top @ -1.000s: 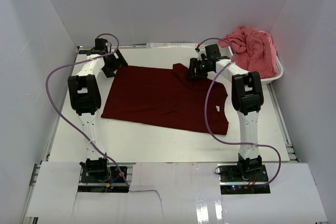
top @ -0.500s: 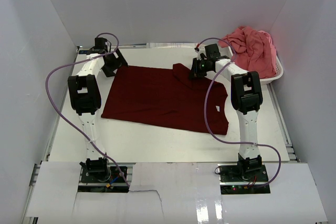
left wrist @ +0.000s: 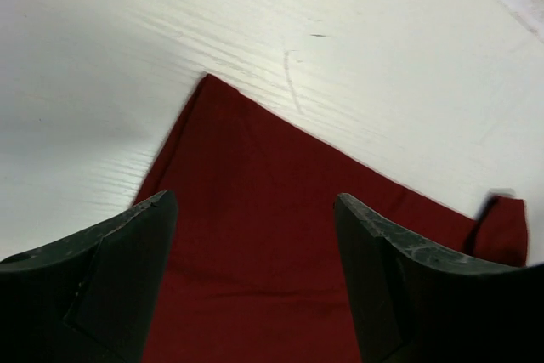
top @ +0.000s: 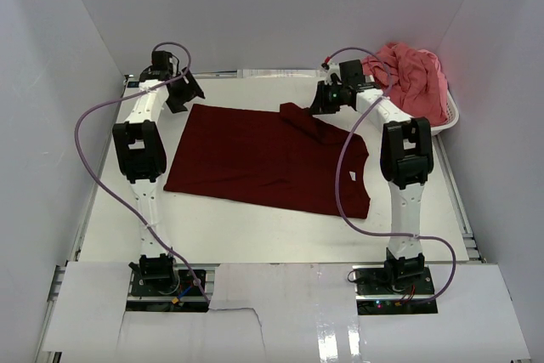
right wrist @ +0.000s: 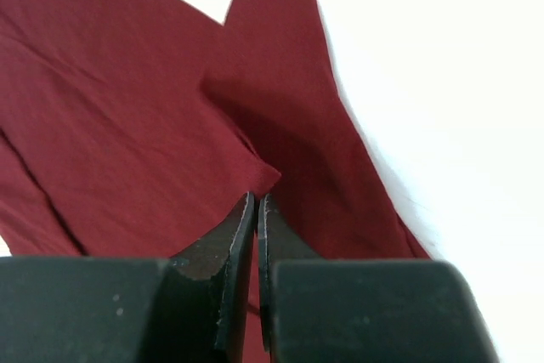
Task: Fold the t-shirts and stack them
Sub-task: Grap the side of the flattened tshirt furthest away from the robot with both arms
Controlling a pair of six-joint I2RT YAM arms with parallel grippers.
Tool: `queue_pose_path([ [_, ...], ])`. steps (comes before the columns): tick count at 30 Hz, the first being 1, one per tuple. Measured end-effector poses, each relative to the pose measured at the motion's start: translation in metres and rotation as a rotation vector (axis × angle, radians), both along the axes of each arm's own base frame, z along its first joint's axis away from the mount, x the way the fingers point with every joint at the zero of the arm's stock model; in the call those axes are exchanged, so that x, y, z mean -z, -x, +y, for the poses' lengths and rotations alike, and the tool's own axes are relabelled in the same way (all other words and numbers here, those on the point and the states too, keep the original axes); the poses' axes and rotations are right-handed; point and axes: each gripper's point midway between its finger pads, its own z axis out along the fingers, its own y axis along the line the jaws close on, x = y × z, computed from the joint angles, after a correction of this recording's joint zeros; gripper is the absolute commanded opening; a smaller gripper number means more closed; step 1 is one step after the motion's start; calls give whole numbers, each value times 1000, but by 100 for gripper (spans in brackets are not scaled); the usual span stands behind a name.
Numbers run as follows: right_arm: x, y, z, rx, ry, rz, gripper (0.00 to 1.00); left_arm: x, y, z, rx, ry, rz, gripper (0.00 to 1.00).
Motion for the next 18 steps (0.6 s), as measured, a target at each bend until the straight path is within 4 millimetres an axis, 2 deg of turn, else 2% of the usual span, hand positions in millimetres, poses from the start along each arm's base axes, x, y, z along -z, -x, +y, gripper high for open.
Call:
queue_pose_path([
  [6,-56,-7,-12,17,-17,-115,8,48,7,4,-12,-15,100,83],
  [9,-78,-8,-17,24,-26,-157,8,49,4,5,-8,-26,95,82],
  [14,-87,-9,-20,29,-28,-176,8,52,-3,11,-13,-54,85,80],
  [18,-87,-10,-23,33,-27,-176,8,52,-6,14,-14,-76,79,72],
])
